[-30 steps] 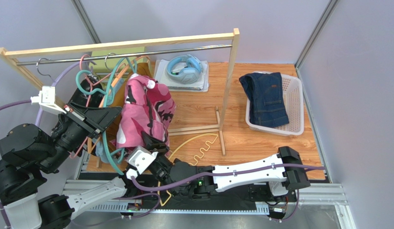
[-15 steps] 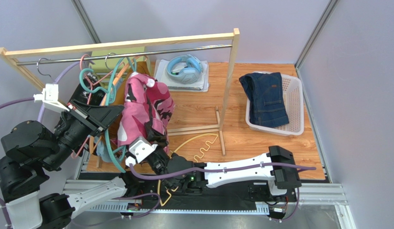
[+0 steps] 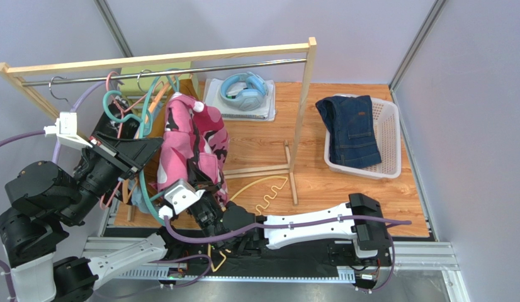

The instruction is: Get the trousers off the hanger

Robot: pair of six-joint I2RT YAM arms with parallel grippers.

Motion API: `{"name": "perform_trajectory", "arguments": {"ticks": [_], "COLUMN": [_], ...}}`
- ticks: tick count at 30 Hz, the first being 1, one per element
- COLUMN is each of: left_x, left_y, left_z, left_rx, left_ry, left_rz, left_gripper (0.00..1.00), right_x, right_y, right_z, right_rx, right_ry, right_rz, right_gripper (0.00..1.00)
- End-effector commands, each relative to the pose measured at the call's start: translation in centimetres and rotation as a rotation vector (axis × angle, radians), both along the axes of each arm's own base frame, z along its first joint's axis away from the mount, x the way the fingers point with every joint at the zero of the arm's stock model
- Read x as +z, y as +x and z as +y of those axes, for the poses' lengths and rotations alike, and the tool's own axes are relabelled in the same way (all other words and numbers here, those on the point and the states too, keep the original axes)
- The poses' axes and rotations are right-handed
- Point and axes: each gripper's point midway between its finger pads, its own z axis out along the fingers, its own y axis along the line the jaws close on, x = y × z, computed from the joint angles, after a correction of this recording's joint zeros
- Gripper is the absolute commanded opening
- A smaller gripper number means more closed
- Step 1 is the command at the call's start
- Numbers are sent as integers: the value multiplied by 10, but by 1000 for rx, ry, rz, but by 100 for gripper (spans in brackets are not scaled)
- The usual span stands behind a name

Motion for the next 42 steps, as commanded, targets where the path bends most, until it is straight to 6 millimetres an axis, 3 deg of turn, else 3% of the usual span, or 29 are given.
{"name": "perform_trajectory", "arguments": {"ticks": [1, 17, 24, 28, 38, 42], "left_x": [3, -38, -58, -69, -86, -89], "left_y": [12, 33, 35, 35, 36, 35], "left_z": [7, -4, -11, -12, -18, -16], "left_rx": [72, 106, 90, 85, 68, 72], "left_ry": [36, 188, 218, 229, 245, 251], "left_rz": [-40, 13, 49, 66, 96, 95], "left_gripper": [0, 0, 0, 0, 0, 0], "right_x": [77, 159, 208, 225, 257, 249], "right_y": [-13, -9, -2, 3, 11, 14], "right_z": [-27, -95, -139, -162, -224, -244], "right_rx": [30, 54, 27, -6, -17, -23], "right_ry": [194, 287, 318, 322, 451, 464], "right_rz": [0, 25, 12, 13, 88, 124], "right_gripper": [0, 0, 0, 0, 0, 0]}}
